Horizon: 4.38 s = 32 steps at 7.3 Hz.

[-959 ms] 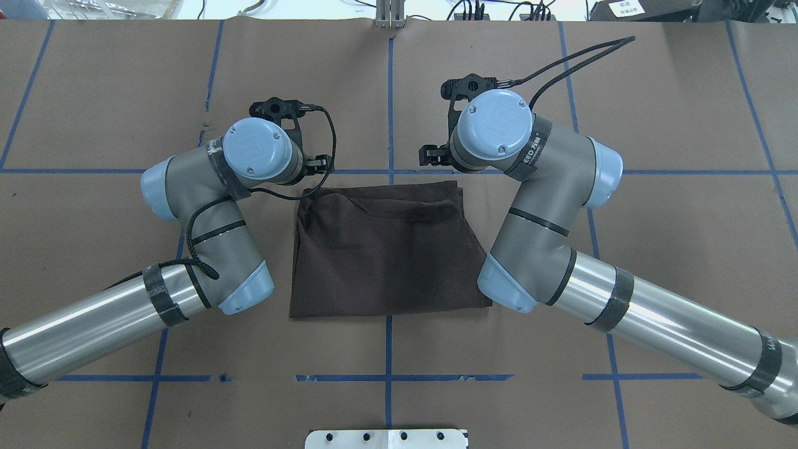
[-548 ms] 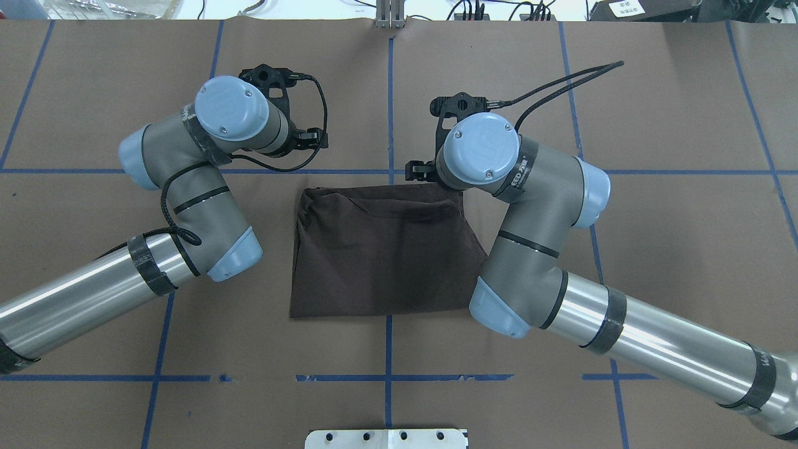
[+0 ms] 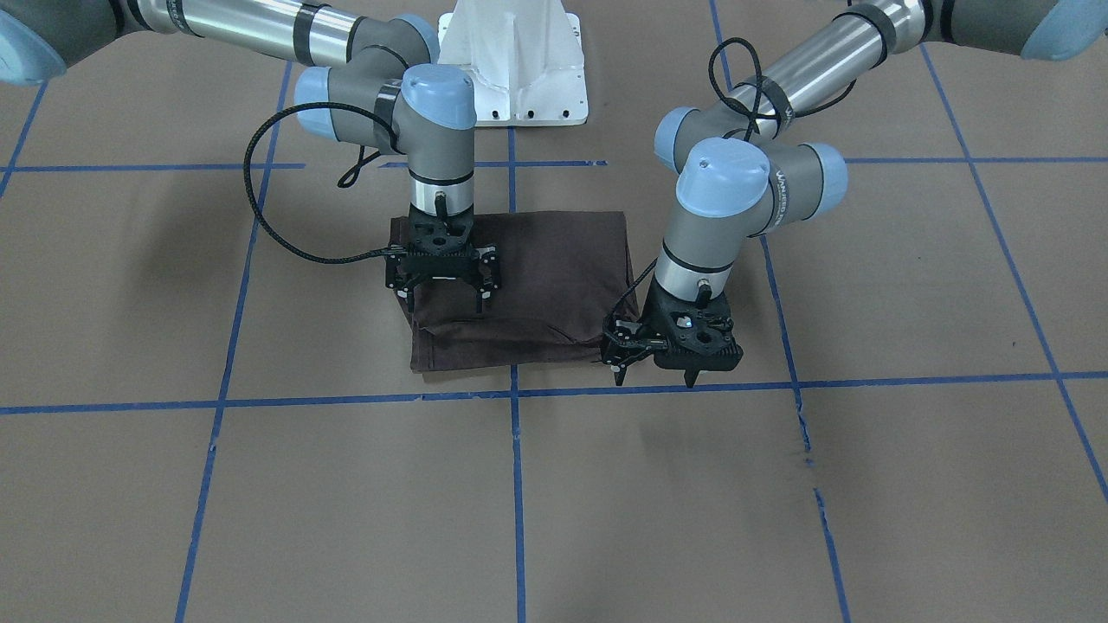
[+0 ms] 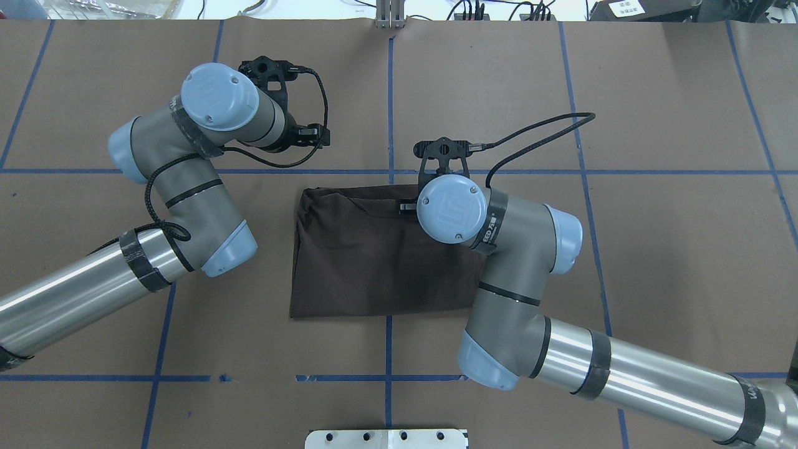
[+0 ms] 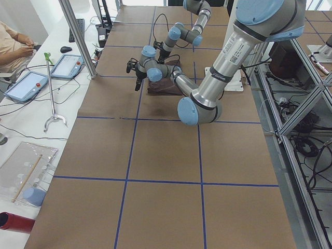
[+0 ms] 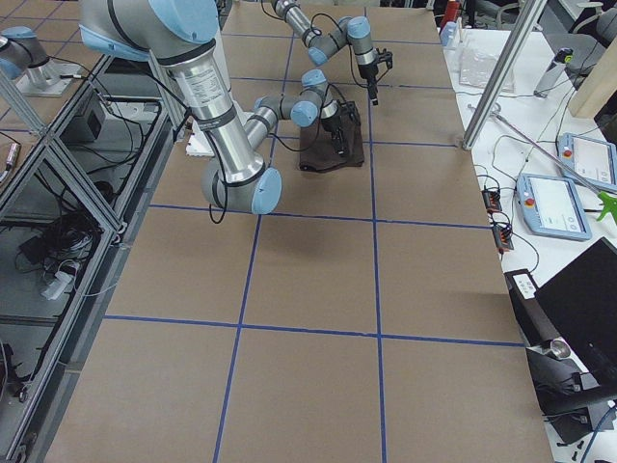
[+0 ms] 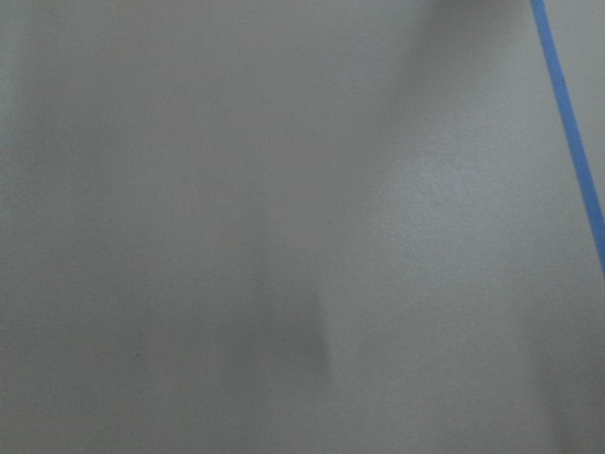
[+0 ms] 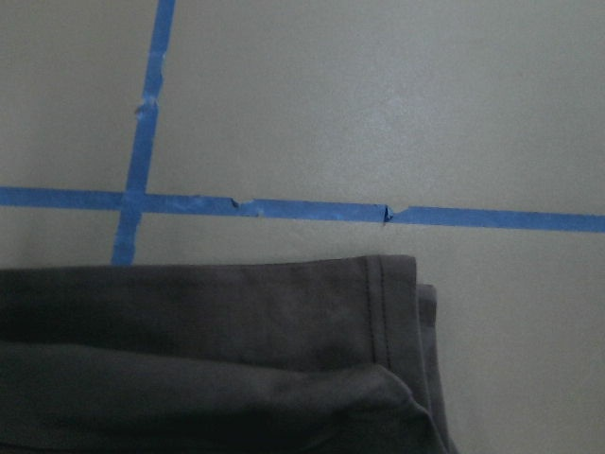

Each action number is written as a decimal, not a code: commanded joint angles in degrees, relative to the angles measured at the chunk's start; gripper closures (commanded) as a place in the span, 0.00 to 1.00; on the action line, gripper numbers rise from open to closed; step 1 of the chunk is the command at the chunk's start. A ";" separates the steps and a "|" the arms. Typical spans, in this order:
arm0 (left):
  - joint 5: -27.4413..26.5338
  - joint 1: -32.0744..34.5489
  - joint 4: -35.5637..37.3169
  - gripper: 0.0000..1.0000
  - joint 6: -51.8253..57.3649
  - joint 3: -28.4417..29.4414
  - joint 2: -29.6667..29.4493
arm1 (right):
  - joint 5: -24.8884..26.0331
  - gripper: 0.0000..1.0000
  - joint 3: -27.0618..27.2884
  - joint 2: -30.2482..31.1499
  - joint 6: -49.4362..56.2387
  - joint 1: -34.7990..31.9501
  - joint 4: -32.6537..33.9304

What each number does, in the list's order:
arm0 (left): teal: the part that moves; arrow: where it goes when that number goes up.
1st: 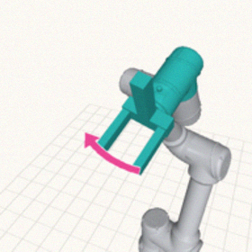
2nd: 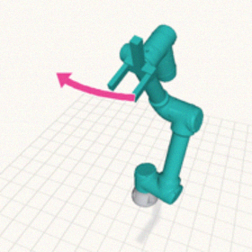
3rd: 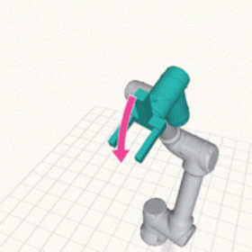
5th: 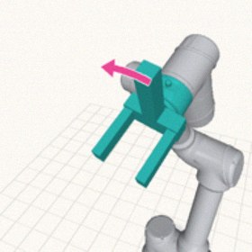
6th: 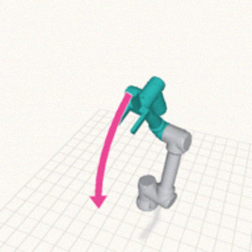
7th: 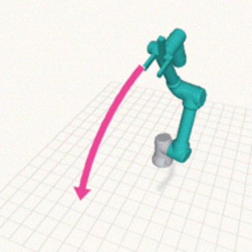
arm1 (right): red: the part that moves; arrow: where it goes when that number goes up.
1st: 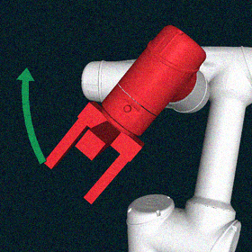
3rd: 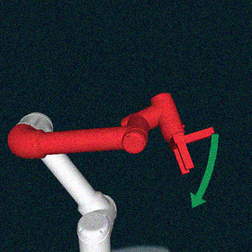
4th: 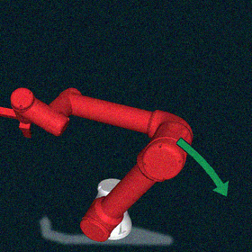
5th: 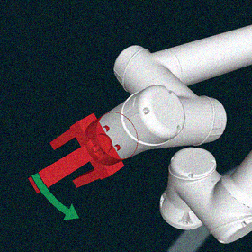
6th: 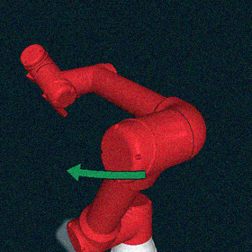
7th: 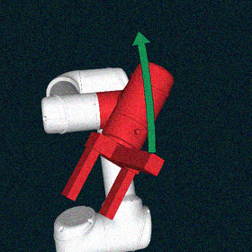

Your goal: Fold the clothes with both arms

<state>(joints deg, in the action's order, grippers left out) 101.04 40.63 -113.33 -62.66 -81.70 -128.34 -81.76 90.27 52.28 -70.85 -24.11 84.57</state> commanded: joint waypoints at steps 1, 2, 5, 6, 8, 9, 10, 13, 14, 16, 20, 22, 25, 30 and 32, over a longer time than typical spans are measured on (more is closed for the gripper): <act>0.03 -0.03 -0.05 0.00 -0.18 -0.04 0.20 | 1.08 0.00 -1.49 0.27 2.46 0.30 0.16; 0.03 -0.03 -0.05 0.00 -0.18 -0.04 0.20 | 1.17 0.00 -2.37 0.19 3.69 -0.14 0.24; 0.03 -0.03 -0.05 0.00 -0.35 -0.21 0.20 | 0.73 0.00 -7.62 -0.60 6.85 -6.36 -0.10; 0.03 -0.03 -0.05 0.00 -0.44 -1.26 0.81 | 0.56 0.00 -10.96 -0.78 8.08 -8.21 -0.54; 0.03 -0.12 -0.05 0.00 -0.44 -2.24 1.43 | -4.68 0.00 -12.13 -2.00 8.36 -12.42 -0.72; 0.03 -0.20 -0.13 0.00 -0.44 -2.32 1.43 | -10.03 0.00 -11.78 -2.71 10.36 -15.06 -2.03; 0.03 -0.38 -0.05 0.00 -0.36 -3.28 1.43 | -18.00 0.00 -11.43 -2.63 14.12 -17.78 -3.96; 1.51 -0.12 3.88 0.00 1.65 -14.41 8.35 | -29.04 0.00 -5.12 0.96 22.02 -26.04 -1.01; 2.22 0.93 7.74 0.00 6.28 -18.89 9.76 | -30.81 0.00 -1.79 2.98 27.64 -29.20 2.75; 2.67 4.35 15.39 0.00 13.93 -28.73 15.37 | -35.38 0.00 2.70 9.99 40.20 -37.46 4.90; 9.05 20.57 18.15 0.00 41.24 -33.44 27.51 | -44.89 0.00 3.42 29.82 73.18 -57.77 3.77; 12.77 25.18 18.14 0.00 42.36 -31.52 32.69 | -45.66 0.00 5.43 40.83 74.81 -61.56 -0.08; 28.36 42.11 18.41 0.00 57.03 -26.78 39.29 | -49.97 0.00 11.67 46.59 74.02 -63.60 4.16; 31.32 44.69 25.09 0.00 67.70 -15.43 41.76 | -50.86 0.00 11.69 46.59 74.02 -63.51 4.90; 31.32 47.60 25.00 0.00 70.65 -14.98 42.73 | -50.86 0.00 11.60 46.59 74.02 -63.51 4.55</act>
<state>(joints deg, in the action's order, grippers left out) 132.34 86.57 -88.36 5.98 -97.10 -86.34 -132.58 101.94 98.88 3.16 -87.63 89.39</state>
